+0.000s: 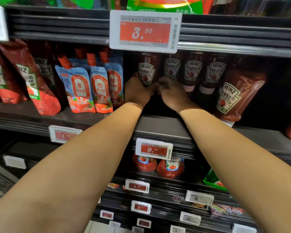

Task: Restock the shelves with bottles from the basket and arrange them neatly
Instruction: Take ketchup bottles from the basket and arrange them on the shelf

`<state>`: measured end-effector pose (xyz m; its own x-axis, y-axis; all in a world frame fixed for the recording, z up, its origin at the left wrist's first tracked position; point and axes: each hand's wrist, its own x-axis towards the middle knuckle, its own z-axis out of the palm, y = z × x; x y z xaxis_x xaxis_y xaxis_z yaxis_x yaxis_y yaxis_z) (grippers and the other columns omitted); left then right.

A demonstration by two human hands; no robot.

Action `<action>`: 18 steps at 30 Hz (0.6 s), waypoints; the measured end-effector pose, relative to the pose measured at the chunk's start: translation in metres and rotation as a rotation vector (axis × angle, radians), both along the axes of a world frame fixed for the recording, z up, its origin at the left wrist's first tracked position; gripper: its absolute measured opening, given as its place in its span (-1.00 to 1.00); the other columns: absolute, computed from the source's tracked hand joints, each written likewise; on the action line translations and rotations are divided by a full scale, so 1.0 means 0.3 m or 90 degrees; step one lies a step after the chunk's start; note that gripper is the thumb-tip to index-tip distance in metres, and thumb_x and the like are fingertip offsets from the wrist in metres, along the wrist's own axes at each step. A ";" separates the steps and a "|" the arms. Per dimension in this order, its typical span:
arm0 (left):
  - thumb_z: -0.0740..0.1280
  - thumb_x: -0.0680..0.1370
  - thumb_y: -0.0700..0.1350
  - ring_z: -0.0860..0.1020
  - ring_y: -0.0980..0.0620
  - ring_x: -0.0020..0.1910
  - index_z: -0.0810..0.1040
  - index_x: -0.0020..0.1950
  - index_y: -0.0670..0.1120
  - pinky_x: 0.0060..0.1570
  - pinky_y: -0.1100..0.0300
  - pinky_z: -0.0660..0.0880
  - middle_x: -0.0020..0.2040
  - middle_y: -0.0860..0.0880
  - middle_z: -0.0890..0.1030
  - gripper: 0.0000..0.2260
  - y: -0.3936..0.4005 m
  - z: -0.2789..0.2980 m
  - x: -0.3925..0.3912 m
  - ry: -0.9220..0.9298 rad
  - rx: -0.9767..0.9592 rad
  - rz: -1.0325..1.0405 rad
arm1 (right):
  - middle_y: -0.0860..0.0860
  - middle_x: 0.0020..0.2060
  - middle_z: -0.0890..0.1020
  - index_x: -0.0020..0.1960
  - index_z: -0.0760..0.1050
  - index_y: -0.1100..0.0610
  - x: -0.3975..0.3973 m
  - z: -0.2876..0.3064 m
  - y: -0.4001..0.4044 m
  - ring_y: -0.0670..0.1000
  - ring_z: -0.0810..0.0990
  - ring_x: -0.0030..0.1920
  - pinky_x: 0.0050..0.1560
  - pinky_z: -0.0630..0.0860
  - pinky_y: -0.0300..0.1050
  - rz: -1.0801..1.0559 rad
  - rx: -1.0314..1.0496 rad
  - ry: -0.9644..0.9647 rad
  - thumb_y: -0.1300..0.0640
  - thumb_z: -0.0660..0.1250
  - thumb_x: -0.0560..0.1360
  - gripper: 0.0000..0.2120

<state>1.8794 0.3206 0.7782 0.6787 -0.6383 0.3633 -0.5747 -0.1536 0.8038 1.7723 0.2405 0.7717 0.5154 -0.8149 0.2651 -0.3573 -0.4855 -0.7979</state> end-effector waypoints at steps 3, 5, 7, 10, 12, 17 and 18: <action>0.57 0.42 0.10 0.55 -0.17 0.30 0.41 0.42 -0.18 0.10 0.20 0.43 0.32 -0.16 0.58 -0.30 0.014 0.007 -0.009 -0.003 0.045 0.007 | 0.11 0.19 0.64 0.30 0.53 0.12 -0.023 0.009 0.023 0.10 0.60 0.21 0.25 0.47 -0.13 -0.009 -0.005 0.018 0.17 0.26 0.62 -0.73; 0.53 0.46 0.11 0.51 -0.21 0.34 0.34 0.46 -0.20 0.20 0.11 0.44 0.37 -0.20 0.53 -0.28 0.035 0.012 -0.024 -0.019 0.103 0.025 | 0.08 0.25 0.61 0.32 0.51 0.09 -0.045 0.022 0.046 0.08 0.57 0.26 0.25 0.43 -0.16 -0.013 -0.007 0.044 0.16 0.27 0.61 -0.71; 0.44 0.54 0.06 0.46 -0.24 0.37 0.32 0.47 -0.21 0.27 0.07 0.40 0.39 -0.23 0.49 -0.37 0.065 0.016 -0.050 -0.067 0.182 0.032 | 0.07 0.32 0.58 0.37 0.49 0.07 -0.081 0.039 0.082 0.09 0.53 0.32 0.32 0.40 -0.13 -0.010 -0.029 0.098 0.14 0.26 0.61 -0.67; 0.32 0.61 -0.05 0.43 -0.23 0.36 0.43 0.43 -0.18 0.31 0.10 0.34 0.37 -0.21 0.50 -0.58 0.115 0.020 -0.102 -0.168 0.212 -0.009 | 0.05 0.30 0.59 0.39 0.47 0.07 -0.175 0.064 0.150 0.08 0.55 0.27 0.19 0.39 -0.21 0.015 -0.052 0.163 0.14 0.27 0.60 -0.64; 0.32 0.60 -0.07 0.47 -0.18 0.32 0.55 0.33 -0.13 0.24 0.17 0.35 0.31 -0.17 0.57 -0.68 0.146 0.023 -0.150 -0.198 0.179 -0.053 | -0.01 0.16 0.63 0.34 0.51 0.05 -0.274 0.080 0.207 0.03 0.57 0.13 0.07 0.37 -0.26 0.023 -0.062 0.184 0.14 0.29 0.58 -0.68; 0.46 0.51 0.00 0.53 -0.03 0.29 0.51 0.35 0.04 0.32 0.14 0.44 0.33 -0.01 0.57 -0.58 0.147 0.064 -0.302 -0.097 0.108 -0.254 | -0.09 0.03 0.69 0.11 0.62 -0.09 -0.585 0.114 0.360 0.05 0.71 0.01 0.10 0.66 0.02 0.064 0.086 0.008 0.13 0.43 0.50 -0.78; 0.49 0.49 0.00 0.55 0.00 0.26 0.51 0.34 0.04 0.31 0.10 0.47 0.31 0.01 0.58 -0.56 0.133 0.080 -0.333 -0.045 0.088 -0.299 | -0.06 -0.01 0.70 0.04 0.64 -0.11 -0.637 0.123 0.377 0.08 0.73 -0.01 0.02 0.68 -0.02 0.053 0.114 -0.034 0.07 0.48 0.43 -0.80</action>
<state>1.7794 0.3605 0.8023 0.2822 -0.9148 0.2888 -0.6597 0.0334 0.7508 1.5811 0.3538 0.8087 0.5715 -0.8071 0.1484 -0.2763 -0.3595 -0.8913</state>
